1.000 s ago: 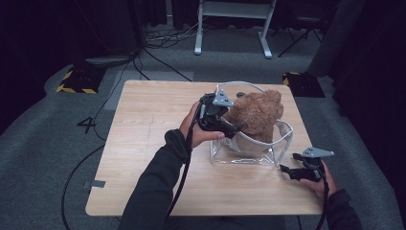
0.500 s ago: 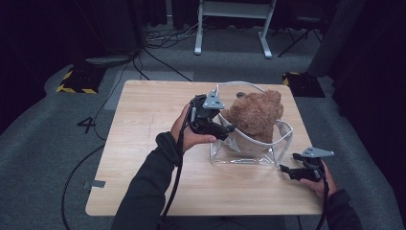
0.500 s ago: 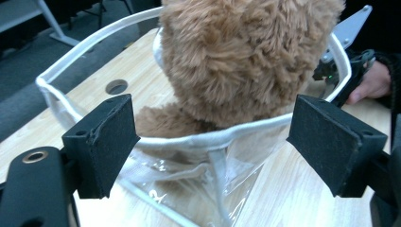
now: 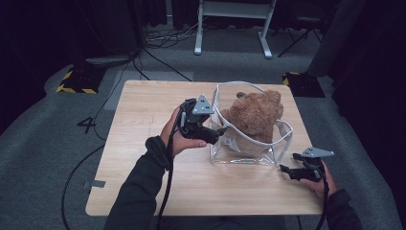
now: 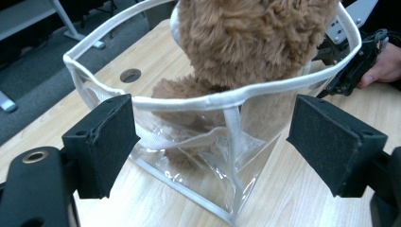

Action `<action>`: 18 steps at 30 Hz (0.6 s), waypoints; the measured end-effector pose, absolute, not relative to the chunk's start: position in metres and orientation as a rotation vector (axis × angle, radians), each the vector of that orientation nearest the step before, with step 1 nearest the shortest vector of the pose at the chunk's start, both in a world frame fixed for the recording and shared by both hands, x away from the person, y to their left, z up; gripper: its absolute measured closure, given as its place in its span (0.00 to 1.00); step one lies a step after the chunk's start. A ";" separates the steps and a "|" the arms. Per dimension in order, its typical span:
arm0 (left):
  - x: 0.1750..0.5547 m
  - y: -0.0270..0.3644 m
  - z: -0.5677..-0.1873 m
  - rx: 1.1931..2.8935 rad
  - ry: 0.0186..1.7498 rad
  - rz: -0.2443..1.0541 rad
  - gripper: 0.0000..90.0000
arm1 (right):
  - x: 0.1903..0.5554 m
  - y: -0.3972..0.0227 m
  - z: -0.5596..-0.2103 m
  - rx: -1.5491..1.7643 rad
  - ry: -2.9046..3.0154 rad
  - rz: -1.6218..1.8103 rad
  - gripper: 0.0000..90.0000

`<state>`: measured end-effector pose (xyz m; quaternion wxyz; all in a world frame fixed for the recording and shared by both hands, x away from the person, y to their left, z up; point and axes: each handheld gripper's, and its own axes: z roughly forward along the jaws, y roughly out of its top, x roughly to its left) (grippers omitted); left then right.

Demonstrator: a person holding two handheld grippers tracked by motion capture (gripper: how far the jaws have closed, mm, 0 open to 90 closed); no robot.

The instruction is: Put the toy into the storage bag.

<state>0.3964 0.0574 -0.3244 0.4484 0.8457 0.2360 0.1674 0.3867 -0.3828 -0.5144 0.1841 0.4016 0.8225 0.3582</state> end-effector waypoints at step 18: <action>0.393 0.077 -0.345 2.163 0.604 0.486 0.18 | 0.387 -0.383 -0.514 1.132 2.319 1.010 0.19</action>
